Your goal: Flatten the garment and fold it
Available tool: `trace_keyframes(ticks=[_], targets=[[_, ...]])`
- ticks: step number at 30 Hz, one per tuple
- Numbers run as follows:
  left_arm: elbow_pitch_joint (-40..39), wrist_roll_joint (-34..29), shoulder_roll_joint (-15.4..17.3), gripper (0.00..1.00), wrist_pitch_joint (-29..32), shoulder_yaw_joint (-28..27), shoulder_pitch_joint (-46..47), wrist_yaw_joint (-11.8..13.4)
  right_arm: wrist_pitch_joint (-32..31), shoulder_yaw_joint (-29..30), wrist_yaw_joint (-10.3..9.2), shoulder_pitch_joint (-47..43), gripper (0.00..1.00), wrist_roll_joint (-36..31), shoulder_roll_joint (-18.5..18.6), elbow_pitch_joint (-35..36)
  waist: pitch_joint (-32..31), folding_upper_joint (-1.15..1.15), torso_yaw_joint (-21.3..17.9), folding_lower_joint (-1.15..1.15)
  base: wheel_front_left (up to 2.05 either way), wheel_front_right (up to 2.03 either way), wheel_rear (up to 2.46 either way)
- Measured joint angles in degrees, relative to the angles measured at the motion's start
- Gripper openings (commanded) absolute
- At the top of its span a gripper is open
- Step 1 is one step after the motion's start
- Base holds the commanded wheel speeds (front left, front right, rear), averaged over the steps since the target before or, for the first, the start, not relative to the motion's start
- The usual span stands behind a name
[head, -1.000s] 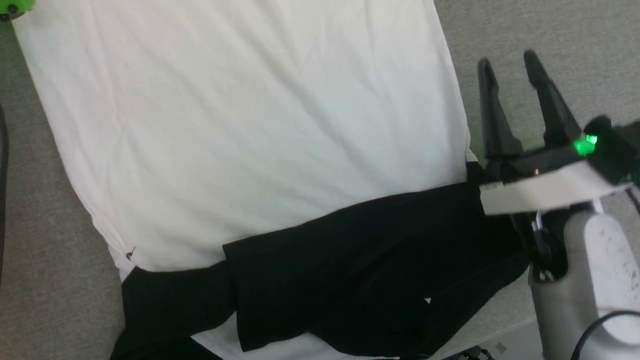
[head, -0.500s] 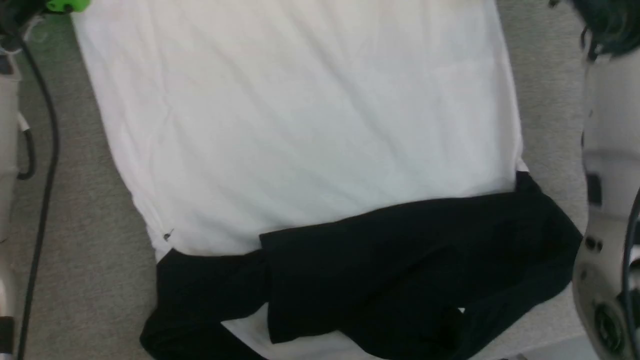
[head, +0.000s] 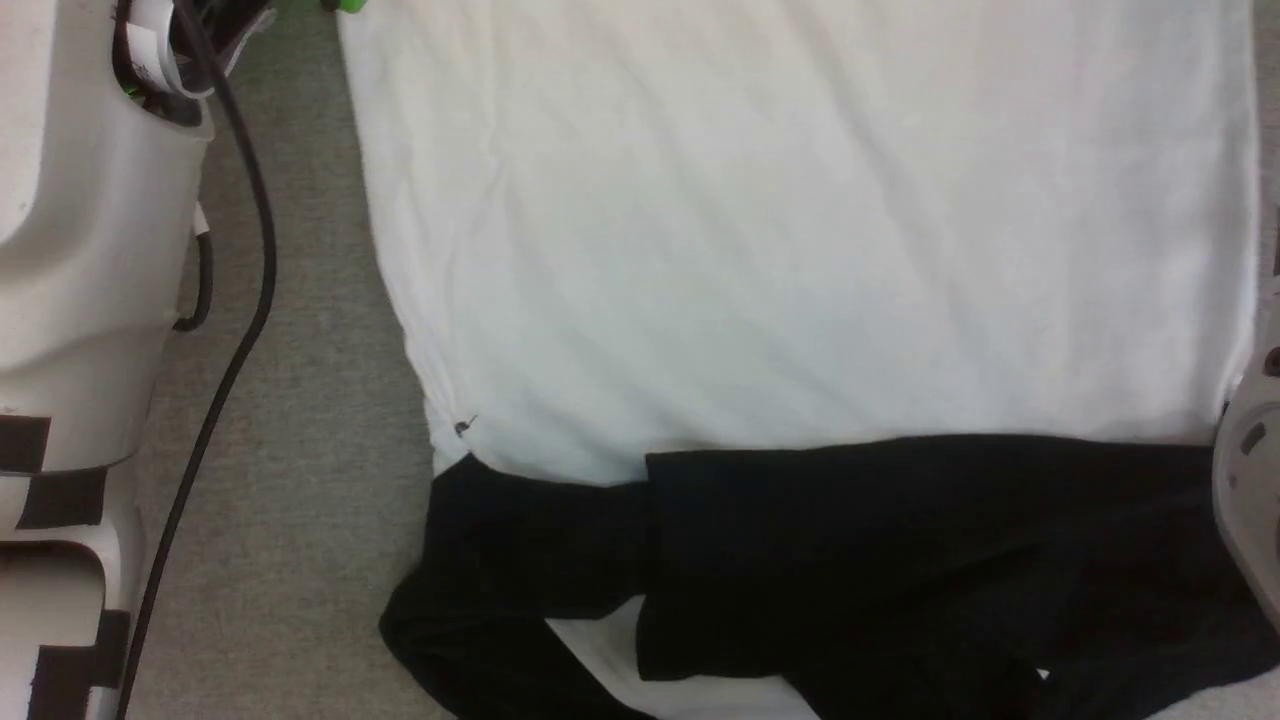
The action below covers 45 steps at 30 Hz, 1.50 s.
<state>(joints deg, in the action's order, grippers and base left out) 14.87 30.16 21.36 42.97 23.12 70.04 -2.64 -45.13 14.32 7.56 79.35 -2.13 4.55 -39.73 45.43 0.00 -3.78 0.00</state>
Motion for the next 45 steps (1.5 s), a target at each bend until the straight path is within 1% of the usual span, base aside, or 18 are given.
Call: trace_keyframes(ticks=[1,2,6,9,13,18,21,26,31,33,36,39,42,45], targets=[[0.0,0.0,-0.1,0.00,-0.4,0.1,0.0,-0.3,-1.1,0.2,0.00,0.7,0.28,-1.2,0.1,0.1,0.3,0.00,0.5,0.00,0.00,0.00,0.00],[-0.1,0.0,-0.2,0.00,-0.8,0.2,0.1,-0.4,-2.1,0.3,0.00,1.2,0.00,-2.2,0.2,0.3,0.5,0.00,0.9,0.00,0.00,0.00,0.00],[0.0,0.0,-0.4,0.00,-2.3,0.3,0.6,-0.8,-2.7,0.3,0.01,1.6,0.00,-4.5,-0.3,1.7,1.1,0.00,1.8,0.00,0.00,0.00,0.00],[0.5,-0.2,-0.4,0.00,-4.2,0.1,0.8,-0.8,-0.8,0.1,0.01,1.4,0.00,-5.0,-0.5,2.6,1.1,0.00,1.5,0.00,0.00,0.00,0.00],[1.5,-1.8,0.1,0.00,-9.4,-0.2,1.4,-0.8,5.3,-1.1,0.01,0.6,0.00,-4.8,-0.7,3.8,0.9,0.00,0.6,0.00,0.00,0.00,0.00],[3.0,-4.9,0.8,0.00,-18.8,-0.7,2.8,-0.8,16.0,-3.4,0.01,0.5,0.00,-3.6,0.5,4.7,0.1,0.00,-0.5,0.00,0.00,0.00,0.00],[4.1,-7.2,1.3,0.00,-24.9,-1.3,3.7,-0.6,21.1,-4.5,0.01,0.5,0.00,-3.3,1.2,4.5,-0.6,0.00,-1.1,0.00,0.00,0.00,0.00],[6.6,-8.6,1.4,0.00,-32.8,-1.4,4.9,-0.3,26.6,-6.1,0.01,0.5,0.00,-2.4,2.3,2.6,-2.2,0.00,-1.7,0.00,0.00,0.00,0.00],[8.6,-9.4,1.4,0.00,-38.2,-1.0,3.8,-0.6,32.7,-9.7,0.01,-2.3,0.00,2.5,2.4,1.6,-5.0,0.00,-2.0,0.00,0.00,0.00,0.00],[8.4,-9.1,1.4,0.00,-39.8,-0.9,1.8,-1.2,34.2,-12.2,0.01,-4.6,0.00,5.3,2.7,1.9,-6.4,0.00,-2.0,0.00,0.00,0.00,0.00],[7.1,-7.4,1.9,0.00,-41.7,-0.5,-3.5,-1.9,35.5,-16.4,0.01,-9.6,0.00,10.2,4.3,3.9,-9.0,0.00,-2.0,0.00,0.00,0.00,0.00],[4.0,-5.9,2.7,0.00,-43.1,-0.6,-10.6,-2.2,36.1,-21.2,0.01,-16.4,0.00,15.2,7.3,8.7,-12.3,0.00,-1.9,-0.01,0.00,0.00,0.00],[-0.8,-3.9,3.9,0.00,-43.7,-1.3,-18.0,-1.4,35.8,-24.7,0.01,-24.1,0.00,19.2,10.1,14.8,-15.6,0.00,-1.8,-0.01,0.00,0.00,0.00],[-6.9,-2.5,5.3,0.00,-43.9,-1.7,-26.6,-0.2,34.7,-25.4,0.01,-32.8,0.00,21.9,12.6,21.4,-19.0,0.00,-1.8,-0.01,0.00,0.00,0.00]])
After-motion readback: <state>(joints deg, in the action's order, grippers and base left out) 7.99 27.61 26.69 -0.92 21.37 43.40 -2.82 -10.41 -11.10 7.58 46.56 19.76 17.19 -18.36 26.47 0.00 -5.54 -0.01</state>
